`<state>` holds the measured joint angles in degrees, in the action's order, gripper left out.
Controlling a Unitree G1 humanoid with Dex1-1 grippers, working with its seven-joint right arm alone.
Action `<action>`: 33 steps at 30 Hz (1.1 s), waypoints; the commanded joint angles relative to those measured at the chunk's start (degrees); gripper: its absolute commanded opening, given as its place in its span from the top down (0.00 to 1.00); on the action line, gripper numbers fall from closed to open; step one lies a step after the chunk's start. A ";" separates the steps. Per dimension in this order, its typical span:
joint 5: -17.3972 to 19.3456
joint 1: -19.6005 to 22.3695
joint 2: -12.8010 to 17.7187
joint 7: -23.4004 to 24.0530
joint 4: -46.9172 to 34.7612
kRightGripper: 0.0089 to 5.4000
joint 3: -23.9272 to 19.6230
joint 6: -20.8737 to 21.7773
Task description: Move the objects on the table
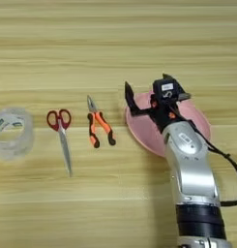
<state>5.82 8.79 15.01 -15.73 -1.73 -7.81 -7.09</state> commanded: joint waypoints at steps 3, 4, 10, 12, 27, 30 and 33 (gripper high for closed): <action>-0.80 5.25 1.36 -1.17 -5.78 0.00 2.65 -0.34; -0.82 5.51 1.31 -1.52 -6.31 0.00 3.22 -0.80; -1.00 8.49 1.35 -4.41 -9.28 0.00 6.90 -4.58; -0.97 9.64 1.09 -5.31 -10.11 0.00 8.15 -5.97; 1.13 25.17 -0.94 -14.02 -9.72 0.00 17.52 -26.26; 1.08 27.95 -1.89 -15.25 -8.02 0.00 19.43 -29.56; 0.82 30.54 -2.97 -16.58 -6.47 0.00 21.78 -32.68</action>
<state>6.44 32.70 12.54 -32.23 -7.28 13.52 -39.84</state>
